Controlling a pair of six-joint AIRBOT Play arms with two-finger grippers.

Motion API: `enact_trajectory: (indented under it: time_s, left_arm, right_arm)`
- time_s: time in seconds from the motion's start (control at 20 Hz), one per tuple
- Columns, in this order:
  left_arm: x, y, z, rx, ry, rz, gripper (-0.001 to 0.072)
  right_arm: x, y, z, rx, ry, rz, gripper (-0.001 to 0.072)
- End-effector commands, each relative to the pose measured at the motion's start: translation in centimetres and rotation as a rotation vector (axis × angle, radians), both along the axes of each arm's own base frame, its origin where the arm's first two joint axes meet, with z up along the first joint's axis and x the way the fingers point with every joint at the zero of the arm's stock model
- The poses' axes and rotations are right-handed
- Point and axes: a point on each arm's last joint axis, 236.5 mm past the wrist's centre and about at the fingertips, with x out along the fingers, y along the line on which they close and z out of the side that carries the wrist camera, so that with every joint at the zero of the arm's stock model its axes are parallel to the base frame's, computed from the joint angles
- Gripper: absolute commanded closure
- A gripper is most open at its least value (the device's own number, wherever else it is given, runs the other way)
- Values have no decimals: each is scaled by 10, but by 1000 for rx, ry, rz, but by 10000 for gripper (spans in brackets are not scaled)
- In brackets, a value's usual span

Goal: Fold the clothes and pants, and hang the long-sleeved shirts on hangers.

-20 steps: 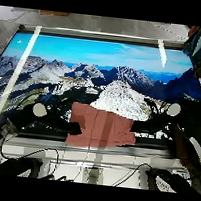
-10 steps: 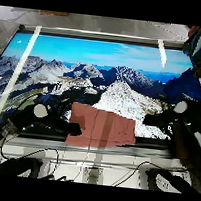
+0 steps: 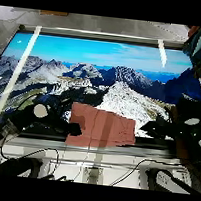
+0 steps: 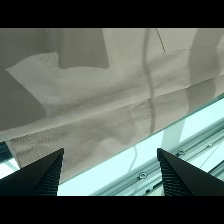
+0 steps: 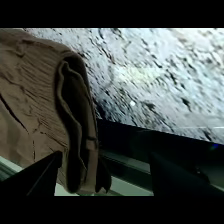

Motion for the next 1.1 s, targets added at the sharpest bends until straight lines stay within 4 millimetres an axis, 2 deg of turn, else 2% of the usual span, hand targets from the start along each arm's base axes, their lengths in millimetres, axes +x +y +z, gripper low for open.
enact_trajectory:
  time_s: [0.0, 0.15, 0.3, 0.35, 0.4, 0.45, 0.5, 0.55, 0.6, 0.75, 0.85, 0.95, 1.05]
  left_arm:
    - [0, 0, 0, 0, 0, 0, 42]
    - [0, 0, 0, 0, 0, 0, 42]
    - [0, 0, 0, 1, 0, -1, 42]
    - [0, 0, 0, 1, 0, -1, 42]
    - [0, 0, 0, 1, 0, -1, 42]
    - [0, 0, 0, 1, -1, -1, 42]
    - [0, 0, 0, 1, -1, -1, 42]
    - [1, 0, 0, 0, -4, -2, 42]
    - [3, 0, 0, -2, -22, -12, 42]
    - [19, -2, 7, -12, -96, -25, 42]
    - [39, 2, 23, 17, -184, -59, 42]
    - [65, 9, 48, 64, -293, -90, 42]
    - [87, 9, 81, 74, -403, -99, 42]
  right_arm:
    - [11, 29, -13, 17, -56, -42, 90]
    - [15, 55, -22, 4, -62, -10, 92]
    - [3, 82, -36, 28, -8, 48, 96]
    - [0, 89, -37, 38, -19, 82, 133]
    - [0, 96, -36, 48, -46, 113, 240]
    - [3, 99, -32, 54, -73, 131, 377]
    - [9, 100, -29, 55, -89, 132, 550]
    - [19, 100, -23, 56, -113, 134, 685]
    - [30, 100, -15, 57, -144, 137, 693]
    - [75, 98, 27, 36, -294, 163, 694]
    - [114, 85, 66, -45, -420, 171, 694]
    - [151, 56, 109, -155, -521, 123, 693]
    - [189, 4, 165, -275, -624, -21, 693]
